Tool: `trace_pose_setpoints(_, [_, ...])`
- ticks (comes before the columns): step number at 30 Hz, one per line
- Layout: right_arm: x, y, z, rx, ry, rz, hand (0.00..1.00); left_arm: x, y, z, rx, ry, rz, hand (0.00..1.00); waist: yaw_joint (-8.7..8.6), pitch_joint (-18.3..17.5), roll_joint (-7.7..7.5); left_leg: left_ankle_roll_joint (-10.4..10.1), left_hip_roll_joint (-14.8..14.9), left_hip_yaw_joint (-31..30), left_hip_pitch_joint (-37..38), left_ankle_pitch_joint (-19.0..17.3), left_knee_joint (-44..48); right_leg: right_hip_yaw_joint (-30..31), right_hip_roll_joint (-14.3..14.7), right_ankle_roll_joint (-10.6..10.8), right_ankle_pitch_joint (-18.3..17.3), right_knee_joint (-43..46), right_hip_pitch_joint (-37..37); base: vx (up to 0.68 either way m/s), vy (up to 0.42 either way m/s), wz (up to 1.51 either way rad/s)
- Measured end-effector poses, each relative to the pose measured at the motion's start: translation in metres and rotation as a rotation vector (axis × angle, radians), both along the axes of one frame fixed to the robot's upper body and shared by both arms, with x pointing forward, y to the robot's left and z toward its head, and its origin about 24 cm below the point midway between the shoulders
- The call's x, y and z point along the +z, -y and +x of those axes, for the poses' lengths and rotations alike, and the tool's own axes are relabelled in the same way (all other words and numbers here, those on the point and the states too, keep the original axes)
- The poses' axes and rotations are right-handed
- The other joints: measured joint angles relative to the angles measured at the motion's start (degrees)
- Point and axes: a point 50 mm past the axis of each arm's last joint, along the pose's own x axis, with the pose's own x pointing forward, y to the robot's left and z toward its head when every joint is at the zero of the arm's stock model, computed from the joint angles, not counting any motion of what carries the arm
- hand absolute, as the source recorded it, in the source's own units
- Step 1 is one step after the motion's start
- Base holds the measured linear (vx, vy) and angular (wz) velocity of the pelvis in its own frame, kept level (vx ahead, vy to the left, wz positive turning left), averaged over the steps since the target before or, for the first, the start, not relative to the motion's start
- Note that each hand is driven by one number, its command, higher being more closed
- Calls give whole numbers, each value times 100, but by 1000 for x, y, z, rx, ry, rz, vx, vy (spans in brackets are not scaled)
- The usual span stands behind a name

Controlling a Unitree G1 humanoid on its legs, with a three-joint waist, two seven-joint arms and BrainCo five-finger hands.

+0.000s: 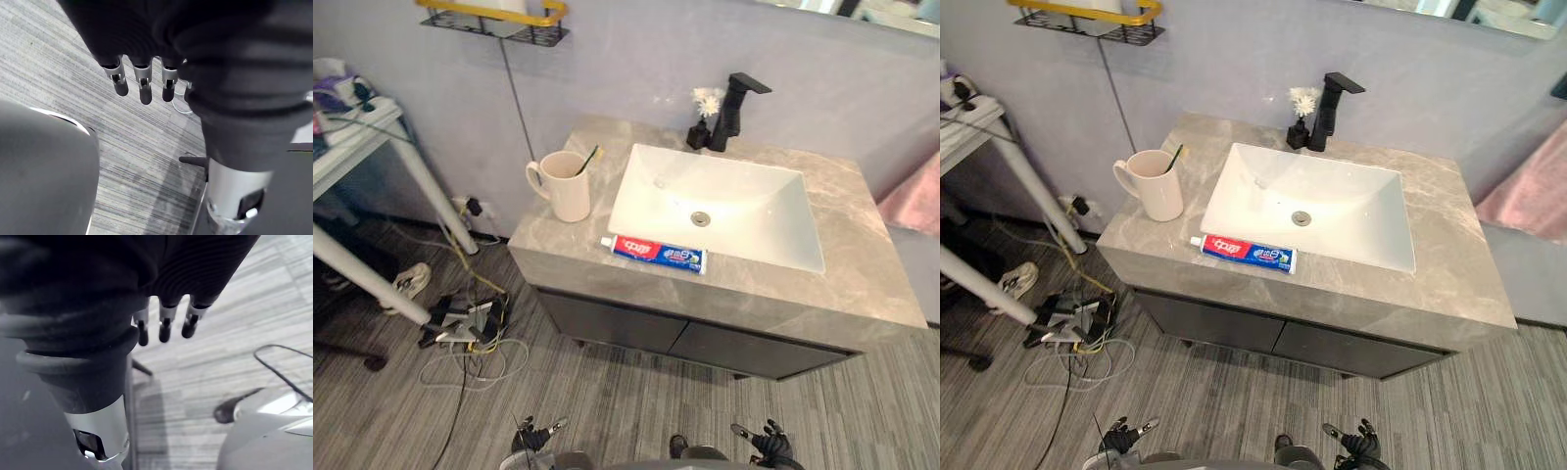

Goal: Organize washtable

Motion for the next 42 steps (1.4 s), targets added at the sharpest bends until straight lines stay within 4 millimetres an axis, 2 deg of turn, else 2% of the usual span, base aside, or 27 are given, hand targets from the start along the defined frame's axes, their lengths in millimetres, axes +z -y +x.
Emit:
trace_pose_setpoints(1, [-1,3,-7,-28,-26,2,0,-1,2,-3,-9,-20,-3,0,-19,-25,58,2,-4,172,192,-10,-165,109,20,52,41,0,-22,-38,32,-77])
trace_pose_setpoints(3, [-1,7,-9,-24,-40,-4,0,-3,5,-5,-61,-42,1,0,-56,-43,152,17,-64,411,379,-20,-400,303,13,90,79,-9,-157,-68,18,-98])
trace_pose_setpoints(6, [-1,7,-7,-17,-40,0,0,-4,10,-4,-103,-51,-7,0,-156,-44,160,26,-204,820,533,-12,-631,775,47,195,212,-86,-398,-122,17,-89])
trace_pose_setpoints(8, [-2,3,-5,2,-40,11,0,-4,13,-3,-114,-45,-23,0,-152,-26,137,25,-236,1113,709,-14,-728,944,60,33,268,-203,-411,-161,7,-87])
trace_pose_setpoints(9, [-1,3,-1,22,-31,17,0,-4,16,-2,-125,-41,-31,0,-141,-11,133,31,-192,1315,759,-25,-763,445,-10,-483,268,-231,-436,-116,7,-67])
trace_pose_setpoints(10, [-1,3,0,27,-26,21,0,-4,16,-2,-126,-41,-32,0,-140,-6,141,51,-162,1433,781,-34,-777,66,-56,-837,251,-226,-444,-114,9,-81])
trace_pose_setpoints(11, [0,3,4,59,-17,18,0,-5,18,-1,-127,-37,-40,0,-133,47,297,150,-55,1602,820,-18,-823,-837,-163,-1223,159,8,-574,-8,-12,-66])
trace_pose_setpoints(12, [1,5,7,77,-12,12,0,-5,19,0,-129,-33,-51,0,-135,76,248,157,80,1735,837,-13,-781,-1583,-281,-1171,93,781,-831,64,-82,-61])
trace_pose_setpoints(13, [0,-1,5,96,-16,21,0,-4,16,3,-132,-27,-48,0,-127,95,91,111,90,1799,875,-39,-682,-2460,-424,-1049,-52,1624,-911,78,-78,-67])
trace_pose_setpoints(14, [0,-2,4,110,-22,20,0,-2,13,6,-136,-16,-39,0,-23,127,34,23,91,1868,942,-82,-638,-2863,-446,-899,-48,1537,-841,86,-71,-59])
trace_pose_setpoints(15, [0,-3,8,159,-16,10,0,-2,15,9,-142,-14,-43,0,-21,132,50,14,128,1900,940,-80,-656,-2981,-389,-893,-45,1384,-790,43,-14,-53])
trace_pose_setpoints(16, [1,-1,11,178,-11,-1,0,-2,18,10,-150,-12,-49,0,-20,143,64,-9,138,1921,938,-62,-672,-3045,-368,-887,-48,1297,-764,58,-34,-19])
trace_pose_setpoints(17, [3,2,15,207,-8,-19,0,-2,20,11,-170,-11,-52,0,-17,138,32,-25,139,1929,956,-13,-719,-3118,-318,-752,0,1063,-668,65,-31,-8])
trace_pose_setpoints(18, [3,3,14,234,-19,-30,0,-3,23,12,-173,-9,-61,0,1,184,121,2,143,1813,972,32,-778,-3113,-223,-515,168,668,-488,66,-35,-5])
trace_pose_setpoints(20, [4,9,17,273,-23,-56,0,-3,29,13,-172,-3,-76,0,32,216,272,13,185,1633,933,40,-786,-3109,-76,-485,480,45,-232,41,1,-4])
trace_pose_setpoints(21, [5,12,19,301,-26,-59,0,-3,32,13,-161,-1,-86,0,55,207,308,18,164,1613,892,45,-786,-3104,14,-466,820,-617,7,33,41,-5])
trace_pose_setpoints(23, [4,10,19,299,-28,-50,0,-3,31,12,-129,4,-96,0,72,205,299,24,98,1536,892,50,-786,-3110,35,-442,1054,-1075,231,16,48,1])
trace_pose_setpoints(33, [-2,5,5,174,-45,22,0,-3,20,7,-12,18,-113,0,176,222,130,36,-68,1106,1068,43,-949,-3258,-113,-410,1048,-1101,449,-31,76,10])
trace_pose_setpoints(42, [-3,3,4,182,-39,41,0,-4,21,6,-4,15,-120,0,165,226,147,79,-110,687,1081,18,-998,-3525,-172,-337,986,-1101,614,-28,28,16])
